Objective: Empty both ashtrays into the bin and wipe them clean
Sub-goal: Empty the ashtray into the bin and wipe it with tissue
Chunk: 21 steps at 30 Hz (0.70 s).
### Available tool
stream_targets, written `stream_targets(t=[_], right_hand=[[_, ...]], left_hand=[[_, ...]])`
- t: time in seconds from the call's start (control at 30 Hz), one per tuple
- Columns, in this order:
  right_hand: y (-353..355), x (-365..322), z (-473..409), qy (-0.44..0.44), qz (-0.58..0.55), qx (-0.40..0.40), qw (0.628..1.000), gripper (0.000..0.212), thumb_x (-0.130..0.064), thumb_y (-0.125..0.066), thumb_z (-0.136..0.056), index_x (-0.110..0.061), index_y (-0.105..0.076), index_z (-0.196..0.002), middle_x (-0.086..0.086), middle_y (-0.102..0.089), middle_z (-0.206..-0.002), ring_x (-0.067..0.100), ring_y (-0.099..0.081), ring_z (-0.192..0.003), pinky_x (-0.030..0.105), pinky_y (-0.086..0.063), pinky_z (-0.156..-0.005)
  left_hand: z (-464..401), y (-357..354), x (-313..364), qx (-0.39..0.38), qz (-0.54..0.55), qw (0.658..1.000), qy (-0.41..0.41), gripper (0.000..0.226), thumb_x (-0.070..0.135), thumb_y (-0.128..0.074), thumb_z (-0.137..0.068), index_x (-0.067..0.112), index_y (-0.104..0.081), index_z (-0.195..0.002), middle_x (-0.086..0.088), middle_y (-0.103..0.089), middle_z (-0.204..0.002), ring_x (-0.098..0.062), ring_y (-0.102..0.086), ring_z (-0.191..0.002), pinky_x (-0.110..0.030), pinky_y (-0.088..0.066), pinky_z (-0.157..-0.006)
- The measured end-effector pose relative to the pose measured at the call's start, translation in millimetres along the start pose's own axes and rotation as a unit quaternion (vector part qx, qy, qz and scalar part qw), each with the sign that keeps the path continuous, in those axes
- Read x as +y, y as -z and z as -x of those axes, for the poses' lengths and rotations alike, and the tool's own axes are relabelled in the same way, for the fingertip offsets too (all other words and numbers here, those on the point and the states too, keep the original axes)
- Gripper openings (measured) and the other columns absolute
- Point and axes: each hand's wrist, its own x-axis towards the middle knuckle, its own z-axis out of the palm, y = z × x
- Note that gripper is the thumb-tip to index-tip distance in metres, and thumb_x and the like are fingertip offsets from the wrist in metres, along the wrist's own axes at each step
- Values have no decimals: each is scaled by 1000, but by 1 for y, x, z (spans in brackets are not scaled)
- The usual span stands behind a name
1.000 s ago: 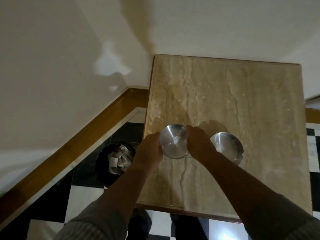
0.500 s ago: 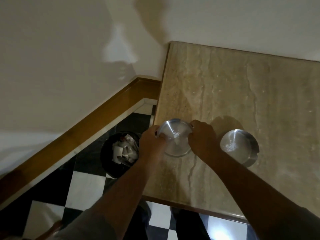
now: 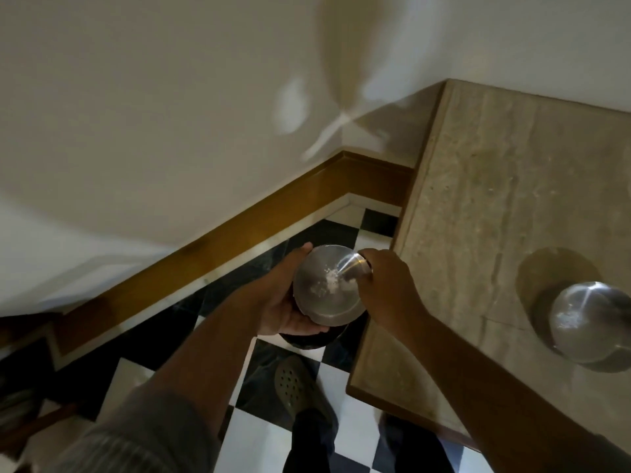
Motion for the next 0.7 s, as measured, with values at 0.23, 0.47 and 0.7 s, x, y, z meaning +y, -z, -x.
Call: stream_targets(t=[0.23, 0.47, 0.7], right_hand=[[-43, -16, -7, -12, -70, -42, 997, 39, -11, -46, -95, -18, -50, -133, 5, -51, -133, 14, -50, -115, 11, -39, -82], [-74, -8, -12, 3, -135, -51, 990, 43, -1, -42, -95, -18, -49, -134, 4, -48, -134, 13, -47, -120, 2, -38, -77], [-83, 10, -4, 41, -64, -82, 994, 55, 9, -43, -91, -16, -45, -140, 4, -40, -148, 17, -37, -137, 1, -26, -95]], left_hand=[[-18, 53, 1, -59, -11, 998, 21, 84, 60, -78, -65, 22, -47, -133, -25, -52, -135, -47, -56, -120, -55, -53, -95], [-36, 73, 3, -19, -216, 970, -109, 66, 49, -79, -67, 18, -58, -121, -13, -64, -120, -33, -61, -112, -49, -47, -104], [-61, 68, -6, 57, -452, 844, -282, 100, 42, -86, -51, 23, -42, -138, 1, -57, -129, -23, -55, -119, -40, -49, -102]])
